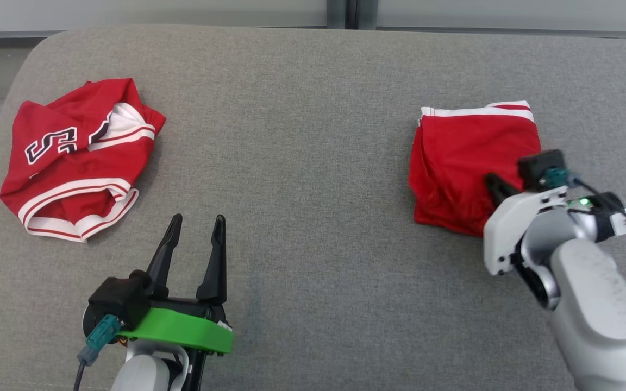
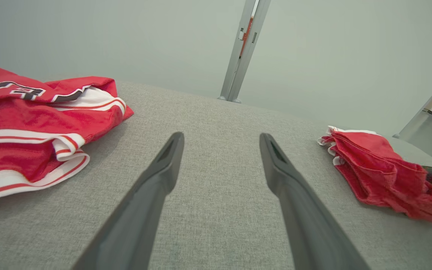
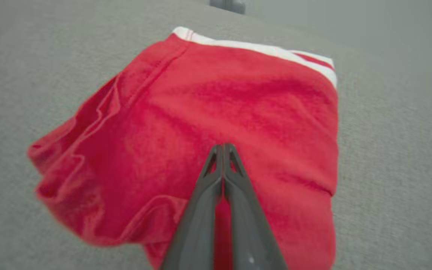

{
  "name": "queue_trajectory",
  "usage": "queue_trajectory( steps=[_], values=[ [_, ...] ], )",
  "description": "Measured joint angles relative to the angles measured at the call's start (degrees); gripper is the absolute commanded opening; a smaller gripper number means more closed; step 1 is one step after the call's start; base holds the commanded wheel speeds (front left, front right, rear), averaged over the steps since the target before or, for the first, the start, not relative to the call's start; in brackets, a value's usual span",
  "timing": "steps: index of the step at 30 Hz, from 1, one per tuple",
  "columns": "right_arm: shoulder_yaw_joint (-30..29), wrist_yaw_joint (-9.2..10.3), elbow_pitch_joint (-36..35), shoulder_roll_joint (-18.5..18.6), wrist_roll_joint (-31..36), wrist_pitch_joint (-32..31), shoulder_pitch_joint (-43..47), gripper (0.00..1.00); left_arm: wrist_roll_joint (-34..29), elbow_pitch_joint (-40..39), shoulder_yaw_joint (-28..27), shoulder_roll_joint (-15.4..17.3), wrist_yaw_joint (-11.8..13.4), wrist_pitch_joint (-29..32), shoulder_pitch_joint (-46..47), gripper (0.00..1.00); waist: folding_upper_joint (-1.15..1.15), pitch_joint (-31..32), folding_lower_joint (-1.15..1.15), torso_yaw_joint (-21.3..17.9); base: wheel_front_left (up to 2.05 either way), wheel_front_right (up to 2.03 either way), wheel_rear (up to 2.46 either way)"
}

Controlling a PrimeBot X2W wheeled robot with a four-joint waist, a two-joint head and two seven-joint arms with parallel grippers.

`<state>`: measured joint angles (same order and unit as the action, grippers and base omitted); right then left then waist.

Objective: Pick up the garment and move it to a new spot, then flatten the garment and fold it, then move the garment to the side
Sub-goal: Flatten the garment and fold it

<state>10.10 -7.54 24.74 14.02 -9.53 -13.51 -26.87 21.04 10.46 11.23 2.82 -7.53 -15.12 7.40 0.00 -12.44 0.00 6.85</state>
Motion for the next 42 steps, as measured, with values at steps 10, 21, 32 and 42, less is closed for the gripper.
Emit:
queue_trajectory(
  steps=[10, 21, 32, 42],
  values=[
    [18.33, 0.0, 2.29, -4.8, -3.68, 3.75, 3.38, 0.0, -0.03, 0.35, -0.99, 0.0, 0.0, 0.0, 0.0, 1.0, 0.0, 0.7, 0.0, 0.23, 0.0, 0.0, 0.0],
    [15.13, 0.0, -6.95, -5.86, -7.42, 18.69, 7.23, 1.0, -0.92, 0.77, -4.11, 0.0, 0.22, 0.0, -0.59, 1.0, 0.0, 3.23, 0.0, -2.23, 0.0, 0.0, 0.0],
    [-2.61, 0.01, -12.51, -7.51, -5.08, 25.72, 15.44, 1.0, -2.56, -0.66, -7.32, -0.03, 1.43, -0.01, -1.86, 1.0, 0.0, 7.22, 0.0, -5.43, 0.0, 0.0, 0.0],
    [-9.18, 0.0, -8.61, -5.31, -3.39, 26.28, 16.41, 1.0, -4.49, 3.12, -7.48, -0.02, 1.48, 0.0, -2.33, 1.0, 0.0, 10.33, 0.0, -7.08, 0.0, 0.0, 0.0]
  ],
)
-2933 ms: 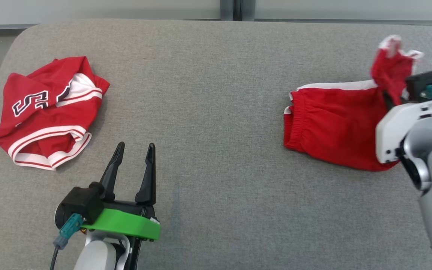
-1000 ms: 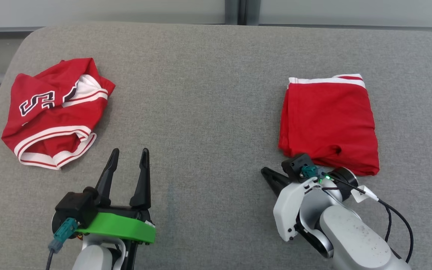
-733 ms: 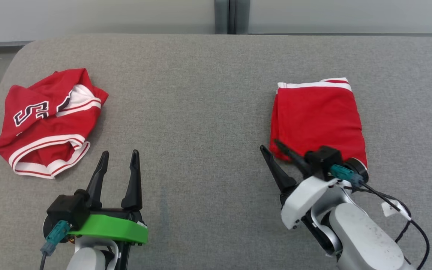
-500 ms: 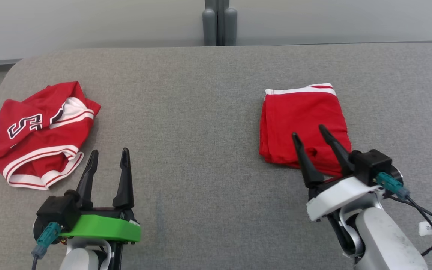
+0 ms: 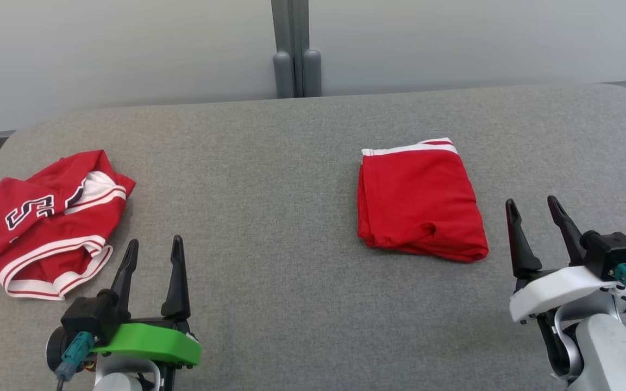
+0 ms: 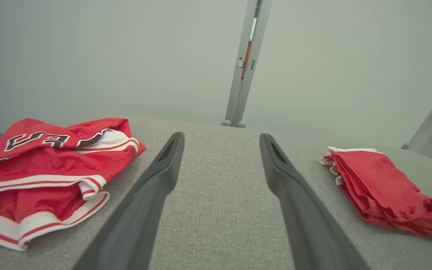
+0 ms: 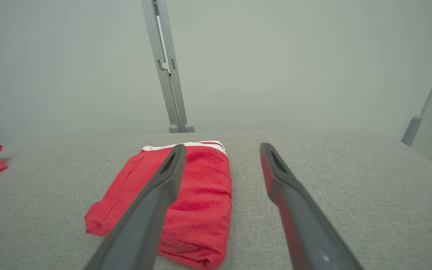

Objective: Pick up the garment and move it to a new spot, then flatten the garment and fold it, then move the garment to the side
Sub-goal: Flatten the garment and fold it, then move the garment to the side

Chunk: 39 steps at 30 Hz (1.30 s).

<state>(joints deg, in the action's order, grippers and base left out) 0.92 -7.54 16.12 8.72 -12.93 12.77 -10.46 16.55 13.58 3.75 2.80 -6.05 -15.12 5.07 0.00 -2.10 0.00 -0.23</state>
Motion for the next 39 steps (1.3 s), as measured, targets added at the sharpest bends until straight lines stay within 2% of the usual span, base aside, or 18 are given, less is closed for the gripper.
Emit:
queue_trajectory(
  steps=[7, 13, 39],
  values=[
    [1.43, 0.0, 6.22, 2.05, -0.94, 0.75, 0.73, 1.0, -0.86, 2.26, 0.75, 0.0, -0.24, 0.0, -0.12, 1.0, 0.0, 1.73, 0.0, -0.65, 0.0, 0.0, 0.0],
    [1.82, 0.0, 8.71, 2.2, -1.59, 1.75, 1.21, 1.0, -1.49, 2.91, 0.77, 0.0, -0.51, 0.0, -0.46, 1.0, 0.0, 2.62, 0.0, -1.07, 0.0, 0.0, 0.0],
    [1.32, 0.0, 7.36, 0.7, -1.57, 2.22, 1.51, 1.0, -2.23, 2.91, 0.15, 0.0, -1.07, 0.0, -0.74, 1.0, 0.0, 2.44, 0.0, -1.43, 0.0, 0.0, 0.0]
  ],
)
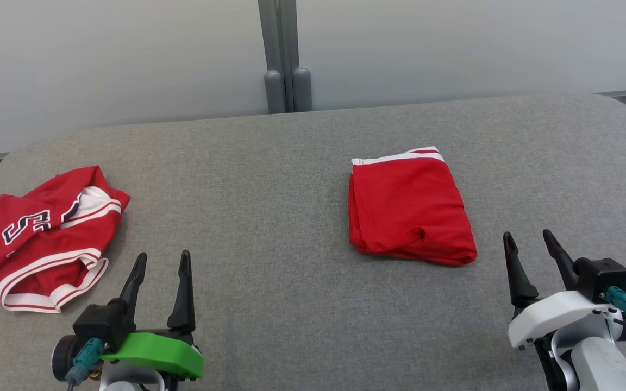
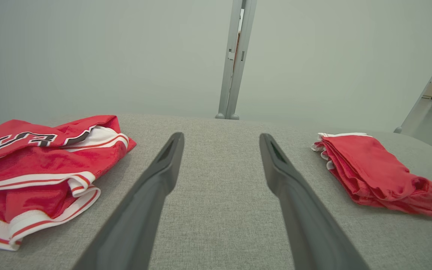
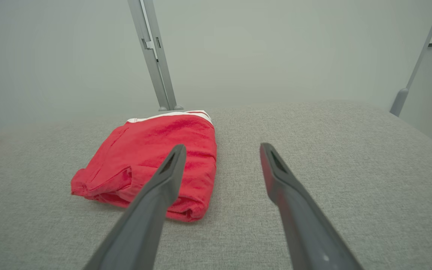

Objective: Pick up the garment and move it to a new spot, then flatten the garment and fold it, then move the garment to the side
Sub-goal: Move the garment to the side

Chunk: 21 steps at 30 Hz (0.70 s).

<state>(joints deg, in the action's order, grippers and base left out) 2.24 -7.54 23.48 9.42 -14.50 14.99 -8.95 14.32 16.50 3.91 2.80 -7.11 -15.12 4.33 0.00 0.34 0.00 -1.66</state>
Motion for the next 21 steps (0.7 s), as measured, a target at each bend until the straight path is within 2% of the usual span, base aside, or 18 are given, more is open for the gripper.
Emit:
queue_trajectory(
  steps=[7, 11, 17, 21],
  values=[
    [0.14, 0.0, 0.77, 1.22, -0.21, -0.32, -1.79, 1.0, 0.31, -0.49, 0.84, -0.01, -0.02, 0.0, 0.0, 1.0, 0.0, -0.79, 0.0, 0.78, 0.0, 0.0, 0.0],
    [-0.14, 0.01, 2.49, 3.0, -2.86, -5.94, -6.61, 1.0, 0.69, -1.0, 1.68, -0.01, -0.02, 0.0, 0.18, 1.0, 0.0, -2.04, 0.0, 1.8, 0.0, 0.0, 0.0],
    [-1.11, 0.01, 7.88, 4.77, -7.68, -20.39, -13.41, 1.0, 2.19, -1.52, 3.43, 0.0, 0.01, 0.0, 1.98, 1.0, 0.0, -4.78, 0.0, 4.77, 0.0, 0.0, 0.0],
    [-1.36, 0.01, 10.1, 5.67, -7.67, -23.5, -16.91, 1.0, 2.79, -1.71, 4.34, 0.0, 0.07, 0.0, 2.77, 1.0, 0.0, -7.03, 0.0, 6.76, 0.0, 0.0, 0.0]
  ],
)
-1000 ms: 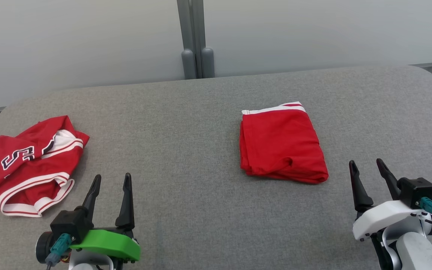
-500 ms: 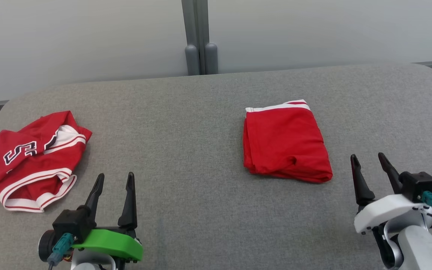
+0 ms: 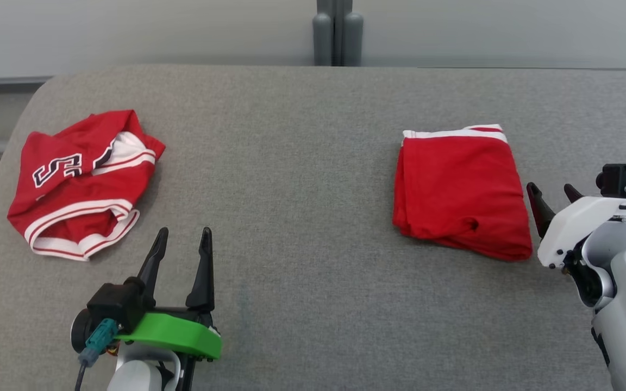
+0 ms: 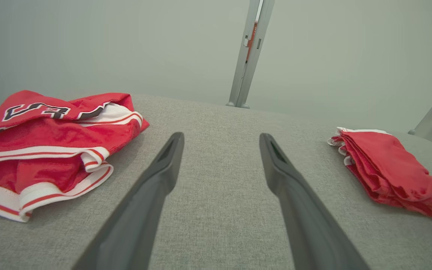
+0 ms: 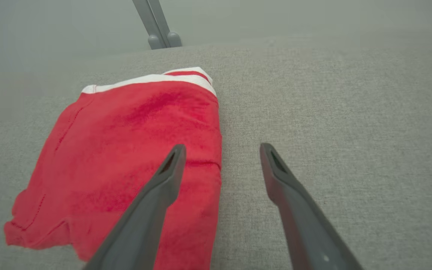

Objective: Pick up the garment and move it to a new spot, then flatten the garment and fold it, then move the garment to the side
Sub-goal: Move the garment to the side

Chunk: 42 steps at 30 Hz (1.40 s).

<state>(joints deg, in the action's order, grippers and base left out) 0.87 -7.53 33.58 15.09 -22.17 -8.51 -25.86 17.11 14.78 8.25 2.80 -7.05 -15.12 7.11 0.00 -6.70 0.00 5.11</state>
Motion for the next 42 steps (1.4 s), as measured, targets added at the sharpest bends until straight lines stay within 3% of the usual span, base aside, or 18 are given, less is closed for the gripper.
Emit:
queue_trajectory(
  steps=[13, 14, 15, 22, 30, 37, 42],
  values=[
    [-4.27, -0.01, 10.55, -1.88, 5.3, -9.95, -4.76, 1.0, 0.57, -0.54, 1.31, 0.02, 0.26, 0.0, 1.99, 1.0, 0.0, -6.6, 0.0, 5.92, 0.0, 0.0, 0.0],
    [-3.85, -0.01, 10.57, -1.85, 5.68, -10.76, -5.02, 0.45, 0.57, -0.58, 1.31, 0.03, 0.35, 0.0, 2.03, 1.0, 0.0, -6.88, 0.0, 6.04, 0.0, 0.0, 0.0],
    [-3.02, 0.04, 10.25, -1.68, 6.26, -11.25, -5.1, 0.0, 0.56, -0.71, 1.36, 0.01, 0.44, 0.0, 2.08, 1.0, 0.0, -7.19, 0.0, 6.11, 0.0, 0.0, 0.0],
    [6.48, -0.04, 5.33, 1.14, 7.89, -14.55, -6.19, 0.0, 0.22, -1.46, 0.88, 0.0, 0.49, 0.0, 2.83, 1.0, 0.0, -8.29, 0.0, 3.72, 0.0, 0.0, 0.0],
    [21.26, -0.07, -1.66, 10.5, 8.59, -16.24, -9.81, 0.0, -2.5, -3.55, -0.46, 0.0, 0.2, 0.0, 5.19, 1.0, 0.0, -10.11, 0.0, -2.56, 0.0, 0.0, 0.0],
    [24.55, -0.02, -1.8, 19.57, 10.49, -11.25, -14.72, 0.0, -6.5, -7.79, 0.4, 0.0, -0.24, 0.0, 8.87, 1.0, 0.0, -13.01, 0.0, -8.77, 0.0, 0.0, 0.0],
    [23.16, -0.03, 1.54, 22.58, 13.54, -6.36, -16.15, 0.0, -7.08, -11.2, 3.5, 1.4, -0.26, 0.0, 9.97, 1.0, 0.0, -16.6, 0.0, -11.58, 0.0, 0.0, 0.0]
  ],
)
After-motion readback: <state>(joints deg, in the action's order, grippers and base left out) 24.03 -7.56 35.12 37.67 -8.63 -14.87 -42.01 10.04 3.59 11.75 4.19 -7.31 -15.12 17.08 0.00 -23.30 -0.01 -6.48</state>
